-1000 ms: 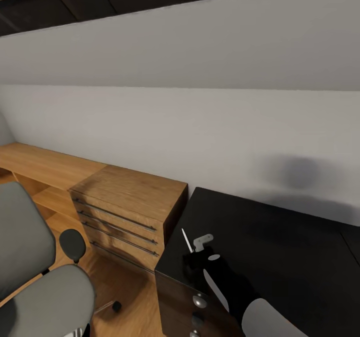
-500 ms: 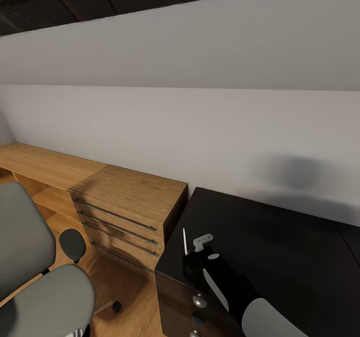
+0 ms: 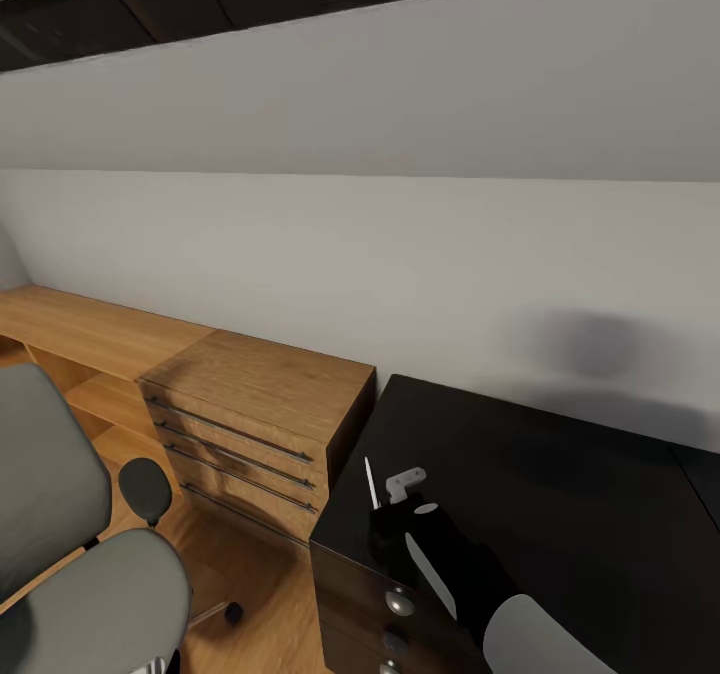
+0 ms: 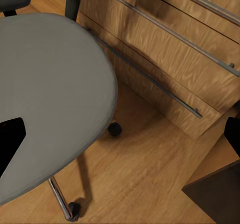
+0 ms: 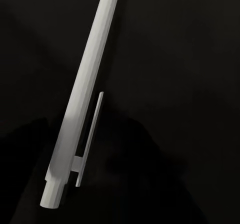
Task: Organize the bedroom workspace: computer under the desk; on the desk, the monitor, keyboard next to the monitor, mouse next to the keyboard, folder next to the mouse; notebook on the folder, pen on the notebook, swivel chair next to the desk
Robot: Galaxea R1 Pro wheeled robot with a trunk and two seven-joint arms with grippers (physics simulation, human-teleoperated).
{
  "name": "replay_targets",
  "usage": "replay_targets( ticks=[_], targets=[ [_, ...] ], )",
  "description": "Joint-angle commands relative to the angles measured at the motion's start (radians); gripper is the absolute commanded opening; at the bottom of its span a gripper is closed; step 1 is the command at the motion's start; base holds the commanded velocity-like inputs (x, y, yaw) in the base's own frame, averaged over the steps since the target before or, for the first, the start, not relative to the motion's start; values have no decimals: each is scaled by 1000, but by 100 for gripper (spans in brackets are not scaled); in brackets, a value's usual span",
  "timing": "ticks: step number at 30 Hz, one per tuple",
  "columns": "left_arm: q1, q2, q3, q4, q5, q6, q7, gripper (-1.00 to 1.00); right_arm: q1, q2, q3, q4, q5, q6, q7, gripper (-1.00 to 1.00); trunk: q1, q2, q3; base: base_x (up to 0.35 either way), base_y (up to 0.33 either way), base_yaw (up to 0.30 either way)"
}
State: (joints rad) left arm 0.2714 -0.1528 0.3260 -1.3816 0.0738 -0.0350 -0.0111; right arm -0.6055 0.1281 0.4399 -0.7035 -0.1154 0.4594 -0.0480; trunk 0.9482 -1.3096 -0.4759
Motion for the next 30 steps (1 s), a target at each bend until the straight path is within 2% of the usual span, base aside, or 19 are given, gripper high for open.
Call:
replay_targets(
  ticks=[1, 30],
  targets=[
    [0, -1, 1, -1, 8, -2, -1, 100, 0, -1, 4, 12, -4, 9, -4, -100, 0, 0, -1, 0, 0, 0],
    [0, 1, 0, 18, 8, -5, -2, 100, 0, -1, 0, 12, -6, 10, -5, -100, 0, 0, -1, 6, 0, 0]
  ],
)
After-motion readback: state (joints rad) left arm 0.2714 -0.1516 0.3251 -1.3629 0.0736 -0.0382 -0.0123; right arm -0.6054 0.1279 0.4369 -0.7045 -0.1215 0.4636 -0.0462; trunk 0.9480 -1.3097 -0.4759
